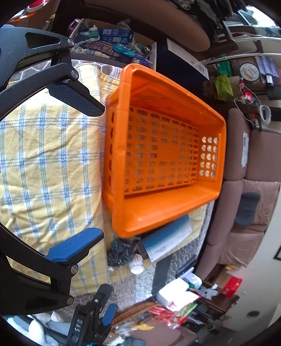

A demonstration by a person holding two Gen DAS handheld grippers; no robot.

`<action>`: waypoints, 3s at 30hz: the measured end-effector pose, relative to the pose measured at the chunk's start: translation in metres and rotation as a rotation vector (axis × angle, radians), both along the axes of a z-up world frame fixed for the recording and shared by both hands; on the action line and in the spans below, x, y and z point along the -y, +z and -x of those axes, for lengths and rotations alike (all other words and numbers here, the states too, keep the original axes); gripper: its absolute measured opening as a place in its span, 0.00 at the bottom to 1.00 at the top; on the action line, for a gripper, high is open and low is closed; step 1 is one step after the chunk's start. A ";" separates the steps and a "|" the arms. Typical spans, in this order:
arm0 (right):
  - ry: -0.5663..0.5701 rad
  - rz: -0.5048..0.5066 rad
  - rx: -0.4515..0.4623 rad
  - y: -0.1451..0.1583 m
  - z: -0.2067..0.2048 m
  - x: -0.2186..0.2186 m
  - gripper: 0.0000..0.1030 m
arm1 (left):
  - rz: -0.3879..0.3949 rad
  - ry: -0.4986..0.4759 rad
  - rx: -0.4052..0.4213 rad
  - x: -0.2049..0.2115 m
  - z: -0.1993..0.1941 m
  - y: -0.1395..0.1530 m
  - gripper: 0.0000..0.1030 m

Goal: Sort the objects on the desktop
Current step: 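Grasp the white paper cup with the right gripper while the left gripper approaches the Nivea tin, then push the black scrunchie aside from the Nivea tin with the left gripper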

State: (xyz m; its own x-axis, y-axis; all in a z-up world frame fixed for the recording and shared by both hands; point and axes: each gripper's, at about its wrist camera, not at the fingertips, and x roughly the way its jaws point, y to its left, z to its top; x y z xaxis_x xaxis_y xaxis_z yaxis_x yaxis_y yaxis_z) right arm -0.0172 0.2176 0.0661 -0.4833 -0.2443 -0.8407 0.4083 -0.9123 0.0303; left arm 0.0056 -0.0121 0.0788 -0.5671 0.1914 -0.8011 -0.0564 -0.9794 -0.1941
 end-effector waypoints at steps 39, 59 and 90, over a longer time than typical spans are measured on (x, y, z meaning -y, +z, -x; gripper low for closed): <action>-0.086 0.032 0.251 -0.066 0.150 -0.033 0.39 | 0.101 -0.256 0.016 -0.139 0.088 0.015 0.95; -0.141 0.260 0.252 -0.018 0.127 -0.120 0.39 | 0.181 -0.368 0.290 -0.235 0.108 -0.085 0.54; -0.123 0.308 0.222 0.011 0.106 -0.103 0.39 | 0.176 -0.323 0.247 -0.202 0.120 -0.049 0.16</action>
State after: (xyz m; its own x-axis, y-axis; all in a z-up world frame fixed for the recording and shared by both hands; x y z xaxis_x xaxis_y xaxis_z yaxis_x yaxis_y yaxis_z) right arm -0.1234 0.3210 0.0774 -0.3392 -0.4527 -0.8246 0.2495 -0.8885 0.3851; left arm -0.1142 0.1901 0.0299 -0.2876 0.1760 -0.9414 -0.3377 -0.9385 -0.0723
